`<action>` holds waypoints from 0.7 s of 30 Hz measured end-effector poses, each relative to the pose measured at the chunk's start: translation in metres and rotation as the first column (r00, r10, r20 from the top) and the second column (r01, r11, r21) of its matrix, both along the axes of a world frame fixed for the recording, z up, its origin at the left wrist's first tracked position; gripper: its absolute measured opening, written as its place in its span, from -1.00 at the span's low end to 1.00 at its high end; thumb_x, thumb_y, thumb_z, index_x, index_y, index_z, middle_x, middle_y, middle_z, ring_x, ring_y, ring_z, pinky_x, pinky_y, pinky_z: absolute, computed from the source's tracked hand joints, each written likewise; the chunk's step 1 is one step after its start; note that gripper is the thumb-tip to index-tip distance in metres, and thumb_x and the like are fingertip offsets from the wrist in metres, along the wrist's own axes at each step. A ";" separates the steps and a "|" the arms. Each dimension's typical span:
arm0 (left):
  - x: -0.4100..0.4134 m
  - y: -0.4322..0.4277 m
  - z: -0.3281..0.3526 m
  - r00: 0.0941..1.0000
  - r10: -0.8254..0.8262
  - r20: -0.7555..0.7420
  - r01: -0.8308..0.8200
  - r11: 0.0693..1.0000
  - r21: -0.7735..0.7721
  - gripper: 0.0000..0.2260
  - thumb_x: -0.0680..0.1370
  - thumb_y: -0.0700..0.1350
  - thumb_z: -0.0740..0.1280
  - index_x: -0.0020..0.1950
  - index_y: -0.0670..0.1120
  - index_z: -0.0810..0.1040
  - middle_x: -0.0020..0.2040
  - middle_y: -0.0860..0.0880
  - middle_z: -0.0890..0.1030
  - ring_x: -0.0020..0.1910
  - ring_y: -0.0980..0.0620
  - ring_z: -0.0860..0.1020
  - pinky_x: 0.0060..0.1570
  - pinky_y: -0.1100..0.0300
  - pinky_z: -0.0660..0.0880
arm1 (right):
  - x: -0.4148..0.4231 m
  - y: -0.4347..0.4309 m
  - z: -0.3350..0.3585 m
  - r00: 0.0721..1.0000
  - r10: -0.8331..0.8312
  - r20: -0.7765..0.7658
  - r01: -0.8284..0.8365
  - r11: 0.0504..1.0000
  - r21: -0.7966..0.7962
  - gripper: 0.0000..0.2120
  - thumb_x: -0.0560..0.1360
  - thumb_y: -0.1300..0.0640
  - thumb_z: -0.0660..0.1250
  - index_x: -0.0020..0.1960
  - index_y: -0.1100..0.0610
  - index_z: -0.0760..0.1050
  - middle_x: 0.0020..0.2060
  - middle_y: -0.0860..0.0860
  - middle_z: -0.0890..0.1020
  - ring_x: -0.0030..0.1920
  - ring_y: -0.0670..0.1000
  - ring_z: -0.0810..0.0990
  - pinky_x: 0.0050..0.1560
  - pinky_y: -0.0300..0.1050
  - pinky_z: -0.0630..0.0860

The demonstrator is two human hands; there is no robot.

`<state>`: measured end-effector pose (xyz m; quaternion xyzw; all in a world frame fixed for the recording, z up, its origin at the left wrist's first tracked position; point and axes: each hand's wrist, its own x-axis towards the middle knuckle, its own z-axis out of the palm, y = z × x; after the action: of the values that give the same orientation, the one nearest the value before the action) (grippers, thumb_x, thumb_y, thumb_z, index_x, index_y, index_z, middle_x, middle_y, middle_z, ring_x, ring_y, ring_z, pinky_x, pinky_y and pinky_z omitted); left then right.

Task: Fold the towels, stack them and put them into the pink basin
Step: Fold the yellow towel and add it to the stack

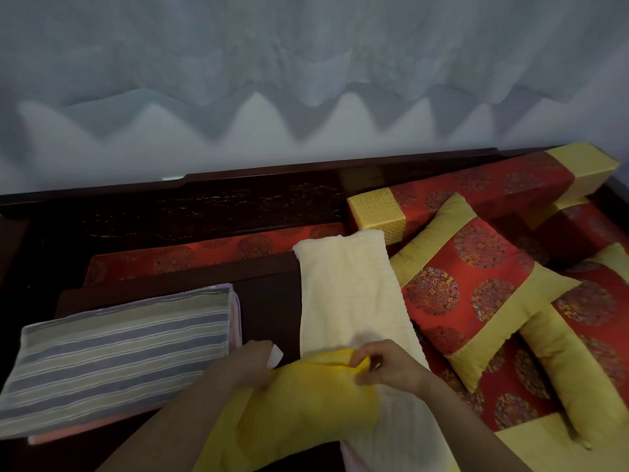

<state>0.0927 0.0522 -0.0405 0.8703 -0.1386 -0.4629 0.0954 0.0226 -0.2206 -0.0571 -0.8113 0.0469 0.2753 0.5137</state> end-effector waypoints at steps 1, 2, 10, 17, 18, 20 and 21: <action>0.000 0.000 0.002 1.000 -0.006 -0.012 0.006 1.000 -0.004 -0.53 0.52 -0.19 0.29 0.41 -0.15 0.28 0.34 -0.12 0.41 0.29 -0.05 0.41 0.07 0.21 0.39 | 0.001 0.000 0.001 1.000 0.000 0.020 0.001 0.999 -0.045 -0.78 0.26 0.21 0.56 -0.23 -0.08 0.65 -0.23 0.01 0.61 -0.28 -0.05 0.48 -0.20 -0.18 0.45; -0.001 0.000 0.004 1.000 -0.007 -0.027 0.006 1.000 -0.009 -0.51 0.50 -0.16 0.31 0.41 -0.14 0.28 0.33 -0.11 0.41 0.28 -0.04 0.42 0.06 0.21 0.40 | 0.002 0.000 0.004 0.999 0.003 0.044 0.001 0.997 -0.079 -0.77 0.27 0.20 0.54 -0.29 -0.13 0.64 -0.26 -0.01 0.61 -0.30 -0.07 0.47 -0.23 -0.21 0.42; 0.005 0.019 0.075 0.970 -0.020 -0.244 -0.057 0.951 -0.304 -0.72 0.44 -0.10 0.30 0.14 -0.03 0.60 0.04 0.05 0.60 0.04 0.14 0.57 0.04 0.27 0.50 | 0.018 -0.007 0.071 0.941 0.044 0.336 0.002 0.991 -0.136 -0.83 0.42 0.12 0.27 -0.33 -0.06 0.43 -0.42 -0.12 0.48 -0.39 -0.18 0.39 -0.33 -0.21 0.33; -0.004 0.048 0.145 0.954 0.038 0.298 0.119 0.863 -0.491 -0.88 0.42 -0.06 0.36 -0.18 0.00 0.42 -0.23 0.10 0.43 -0.27 0.22 0.38 -0.23 0.33 0.36 | 0.024 0.003 0.153 0.708 0.060 0.704 0.078 0.984 -0.162 -0.91 0.52 0.06 0.21 -0.16 -0.02 0.43 -0.38 -0.01 0.52 -0.40 0.01 0.47 -0.38 -0.04 0.41; -0.006 0.052 0.151 0.915 0.032 0.401 0.180 0.860 -0.477 -0.87 0.39 -0.02 0.35 -0.16 0.00 0.43 -0.17 0.10 0.45 -0.19 0.19 0.40 -0.14 0.24 0.39 | 0.024 0.008 0.167 0.655 0.053 0.753 0.099 0.983 -0.155 -0.91 0.50 0.09 0.23 -0.16 0.01 0.46 -0.35 -0.04 0.53 -0.36 -0.04 0.49 -0.36 -0.11 0.42; -0.014 0.057 0.164 0.849 0.081 0.523 0.218 0.847 -0.485 -0.88 0.38 -0.02 0.33 -0.13 0.04 0.44 -0.11 0.10 0.50 -0.13 0.12 0.44 -0.08 0.11 0.44 | 0.025 0.017 0.195 0.527 0.031 0.849 0.159 0.978 -0.134 -0.91 0.46 0.13 0.27 -0.19 0.07 0.52 -0.32 -0.10 0.55 -0.29 -0.09 0.51 -0.28 -0.20 0.43; -0.020 0.058 0.168 0.833 0.156 0.531 0.179 0.832 -0.525 -0.87 0.39 -0.06 0.33 -0.13 0.09 0.41 -0.13 0.09 0.53 -0.18 0.11 0.46 -0.13 0.10 0.45 | 0.025 0.020 0.207 0.465 0.009 0.885 0.196 0.974 -0.113 -0.91 0.45 0.14 0.28 -0.20 0.10 0.54 -0.31 -0.10 0.57 -0.27 -0.10 0.52 -0.25 -0.23 0.44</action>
<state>0.0730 0.1105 0.1271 0.8992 -0.2937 -0.1316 0.2964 0.0473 -0.2004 0.1497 -0.8799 -0.1521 -0.2160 0.3948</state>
